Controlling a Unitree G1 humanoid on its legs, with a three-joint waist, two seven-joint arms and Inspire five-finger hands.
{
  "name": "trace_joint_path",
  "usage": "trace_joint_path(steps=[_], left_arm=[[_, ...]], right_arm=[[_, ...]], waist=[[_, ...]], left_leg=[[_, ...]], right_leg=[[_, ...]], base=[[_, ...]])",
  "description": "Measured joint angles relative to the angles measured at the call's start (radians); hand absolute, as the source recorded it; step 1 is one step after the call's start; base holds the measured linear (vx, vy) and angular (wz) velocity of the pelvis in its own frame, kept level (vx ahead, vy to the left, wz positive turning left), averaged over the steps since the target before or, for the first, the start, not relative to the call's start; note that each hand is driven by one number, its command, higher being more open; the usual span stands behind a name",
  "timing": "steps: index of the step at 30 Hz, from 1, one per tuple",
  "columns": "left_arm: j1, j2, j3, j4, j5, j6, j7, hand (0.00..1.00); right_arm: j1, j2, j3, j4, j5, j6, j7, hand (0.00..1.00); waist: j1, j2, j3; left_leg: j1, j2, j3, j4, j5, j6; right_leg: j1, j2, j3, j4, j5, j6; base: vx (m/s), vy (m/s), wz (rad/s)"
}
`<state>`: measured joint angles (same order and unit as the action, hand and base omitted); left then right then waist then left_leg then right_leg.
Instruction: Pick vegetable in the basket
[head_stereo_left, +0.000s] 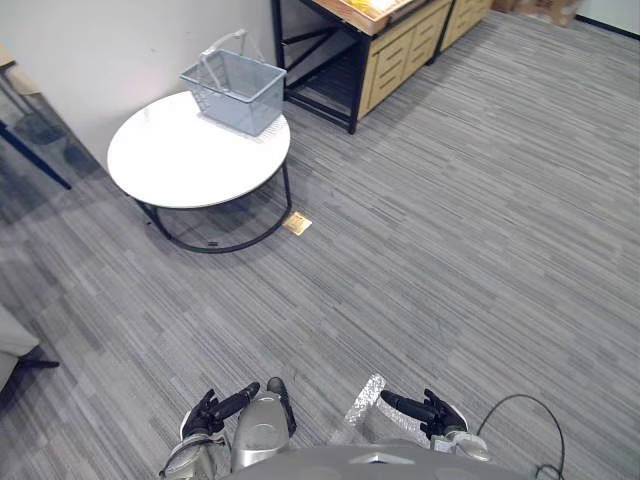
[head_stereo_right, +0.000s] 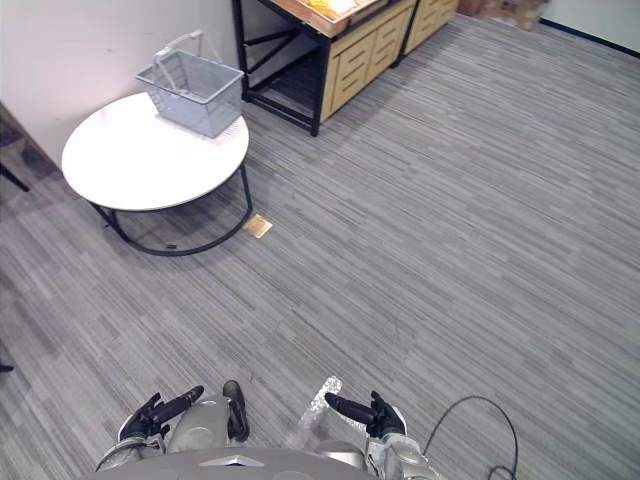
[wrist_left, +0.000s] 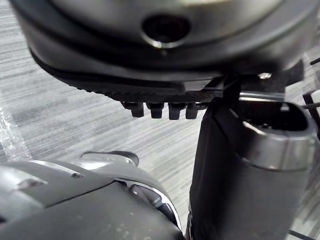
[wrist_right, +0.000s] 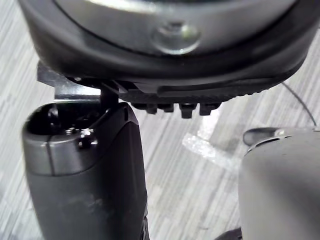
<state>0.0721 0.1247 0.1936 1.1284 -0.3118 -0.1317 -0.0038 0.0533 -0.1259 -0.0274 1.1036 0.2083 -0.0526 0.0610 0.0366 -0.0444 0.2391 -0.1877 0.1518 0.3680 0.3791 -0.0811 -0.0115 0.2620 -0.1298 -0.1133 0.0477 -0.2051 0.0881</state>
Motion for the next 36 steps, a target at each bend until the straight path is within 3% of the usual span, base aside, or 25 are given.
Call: trace_joint_path(steps=[2, 4, 6, 8, 10, 11, 14, 17, 18, 20, 22, 24, 25, 26, 27, 28, 31, 33, 35, 36], left_arm=[[0.010, 0.004, 0.011, -0.013, 0.000, 0.000, -0.002, 1.00], [0.028, 0.009, 0.011, -0.037, 0.001, 0.000, -0.003, 1.00], [0.032, 0.009, 0.011, -0.038, 0.007, 0.003, 0.000, 1.00], [0.036, 0.011, 0.007, -0.040, 0.009, 0.006, 0.001, 1.00], [0.060, 0.013, 0.007, -0.043, 0.008, 0.008, 0.009, 1.00], [0.066, 0.014, 0.007, -0.047, 0.008, 0.011, 0.012, 1.00], [0.100, 0.008, -0.005, -0.061, 0.009, 0.030, 0.018, 1.00], [0.109, 0.007, -0.023, -0.061, 0.011, 0.037, 0.019, 1.00], [0.115, 0.007, -0.023, -0.061, 0.010, 0.043, 0.019, 1.00], [0.117, 0.007, -0.031, -0.061, 0.011, 0.047, 0.020, 1.00], [0.113, 0.008, -0.068, -0.061, 0.014, 0.047, 0.021, 1.00], [0.114, 0.013, -0.080, -0.060, 0.046, 0.049, 0.021, 1.00], [0.115, 0.015, -0.083, -0.059, 0.055, 0.049, 0.021, 1.00], [0.118, 0.023, -0.102, -0.055, 0.058, 0.050, 0.020, 1.00], [0.113, 0.017, -0.112, -0.050, 0.068, 0.051, 0.018, 1.00], [0.099, 0.008, -0.128, -0.036, 0.088, 0.049, 0.014, 1.00], [0.091, 0.004, -0.145, -0.028, 0.079, 0.049, -0.001, 1.00], [0.092, 0.002, -0.140, -0.028, 0.039, 0.046, -0.005, 1.00], [0.090, 0.002, -0.140, -0.042, 0.030, 0.042, -0.012, 1.00], [0.090, -0.002, -0.142, -0.058, 0.030, 0.039, -0.012, 1.00]], right_arm=[[0.022, -0.001, 0.018, -0.002, -0.022, 0.007, 0.000, 1.00], [0.052, 0.004, 0.044, -0.023, -0.046, 0.019, 0.002, 1.00], [0.086, -0.005, 0.067, -0.072, -0.047, 0.025, 0.017, 1.00], [0.127, -0.009, 0.079, -0.158, -0.047, 0.025, 0.018, 1.00], [0.174, -0.011, 0.096, -0.248, -0.047, 0.026, 0.017, 1.00], [0.188, -0.013, 0.100, -0.271, -0.047, 0.026, 0.017, 1.00], [0.241, -0.023, 0.131, -0.379, -0.040, 0.030, 0.019, 1.00], [0.283, -0.031, 0.155, -0.494, -0.001, 0.049, 0.020, 1.00], [0.296, -0.033, 0.161, -0.519, 0.017, 0.054, 0.021, 1.00], [0.297, -0.036, 0.165, -0.536, 0.035, 0.064, 0.024, 1.00], [0.304, -0.055, 0.176, -0.570, 0.033, 0.067, 0.030, 1.00], [0.311, -0.054, 0.178, -0.583, 0.032, 0.068, 0.026, 1.00], [0.314, -0.054, 0.181, -0.591, 0.031, 0.069, 0.021, 1.00], [0.329, -0.050, 0.186, -0.610, 0.034, 0.068, 0.015, 1.00], [0.329, -0.066, 0.184, -0.618, 0.036, 0.068, 0.018, 1.00], [0.324, -0.098, 0.188, -0.644, 0.036, 0.067, 0.030, 1.00], [0.323, -0.120, 0.193, -0.677, 0.047, 0.066, 0.039, 1.00], [0.324, -0.121, 0.198, -0.681, 0.051, 0.069, 0.039, 1.00], [0.323, -0.129, 0.227, -0.703, 0.052, 0.068, 0.038, 1.00], [0.322, -0.136, 0.249, -0.715, 0.047, 0.067, 0.035, 1.00]], waist=[[0.002, -0.014, -0.012], [0.010, -0.034, -0.029], [0.012, -0.030, -0.045], [0.004, -0.028, -0.048], [-0.012, -0.028, -0.043], [-0.011, -0.031, -0.042], [-0.015, -0.031, -0.041], [-0.020, -0.019, -0.039], [-0.029, -0.018, -0.039], [-0.043, -0.011, -0.035], [-0.043, 0.008, -0.025], [-0.044, 0.007, -0.024], [-0.045, 0.006, -0.024], [-0.047, 0.003, -0.022], [-0.058, 0.010, -0.022], [-0.069, 0.046, -0.025], [-0.073, 0.067, -0.022], [-0.066, 0.070, -0.021], [-0.065, 0.079, -0.027], [-0.066, 0.082, -0.029]], left_leg=[[-0.015, 0.009, 0.012, 0.086, -0.074, 0.011], [-0.016, 0.004, 0.021, 0.140, -0.146, 0.012], [-0.013, 0.003, 0.010, 0.149, -0.179, 0.009], [0.010, -0.003, -0.011, 0.135, -0.186, 0.019], [0.072, -0.019, -0.033, 0.109, -0.211, 0.031], [0.093, -0.025, -0.037, 0.103, -0.218, 0.035], [0.210, -0.055, -0.061, 0.030, -0.234, 0.039], [0.291, -0.059, -0.091, -0.044, -0.232, 0.033], [0.315, -0.053, -0.102, -0.055, -0.226, 0.040], [0.348, -0.032, -0.118, -0.073, -0.237, 0.021], [0.396, 0.010, -0.122, -0.105, -0.259, -0.024], [0.448, 0.021, -0.123, -0.140, -0.273, -0.069], [0.464, 0.021, -0.125, -0.151, -0.281, -0.085], [0.502, 0.018, -0.135, -0.175, -0.298, -0.118], [0.520, 0.039, -0.147, -0.184, -0.293, -0.143], [0.514, 0.080, -0.163, -0.193, -0.262, -0.166], [0.475, 0.152, -0.227, -0.121, -0.170, -0.172], [0.419, 0.191, -0.280, 0.048, -0.112, -0.151], [0.324, 0.223, -0.339, 0.278, 0.007, -0.152], [0.246, 0.238, -0.346, 0.445, 0.011, -0.149]], right_leg=[[-0.021, -0.021, 0.030, 0.068, -0.062, 0.007], [-0.026, -0.046, 0.037, 0.110, -0.079, 0.021], [-0.107, -0.041, 0.037, 0.289, -0.055, 0.019], [-0.197, -0.042, 0.037, 0.497, 0.011, -0.004], [-0.276, -0.059, 0.039, 0.733, 0.169, -0.019], [-0.294, -0.065, 0.037, 0.793, 0.182, -0.022], [-0.378, -0.078, 0.006, 1.001, 0.130, -0.050], [-0.459, -0.076, -0.090, 0.911, 0.055, -0.039], [-0.476, -0.071, -0.122, 0.804, 0.032, -0.035], [-0.489, -0.035, -0.132, 0.574, 0.037, -0.029], [-0.494, 0.019, -0.131, 0.241, 0.101, 0.006], [-0.495, 0.022, -0.132, 0.089, 0.185, 0.006], [-0.494, 0.019, -0.134, 0.069, 0.196, 0.005], [-0.496, 0.005, -0.137, 0.071, 0.270, -0.014], [-0.504, 0.014, -0.149, 0.116, 0.343, -0.055], [-0.534, 0.037, -0.170, 0.181, 0.311, -0.079], [-0.566, 0.081, -0.213, 0.293, 0.184, -0.113], [-0.521, 0.118, -0.224, 0.296, 0.137, -0.136], [-0.445, 0.165, -0.224, 0.236, 0.122, -0.154], [-0.396, 0.189, -0.219, 0.187, 0.118, -0.166]], base=[[0.06, 0.149, -0.25], [0.15, 0.166, -0.22], [0.16, 0.184, -0.10], [0.18, 0.235, 0.27], [0.21, 0.169, 0.44], [0.24, 0.129, 0.36], [0.25, 0.067, 0.33], [0.31, -0.030, 0.41], [0.36, -0.085, 0.49], [0.38, -0.119, 0.39], [0.46, -0.185, 0.17], [0.53, -0.269, 0.10], [0.52, -0.339, 0.21], [0.42, -0.297, 0.31], [0.59, -0.481, 0.42], [0.55, -0.487, 0.24], [0.44, -0.401, 0.11], [0.44, -0.373, 0.00], [0.32, -0.203, -0.09], [0.34, -0.121, -0.11]])
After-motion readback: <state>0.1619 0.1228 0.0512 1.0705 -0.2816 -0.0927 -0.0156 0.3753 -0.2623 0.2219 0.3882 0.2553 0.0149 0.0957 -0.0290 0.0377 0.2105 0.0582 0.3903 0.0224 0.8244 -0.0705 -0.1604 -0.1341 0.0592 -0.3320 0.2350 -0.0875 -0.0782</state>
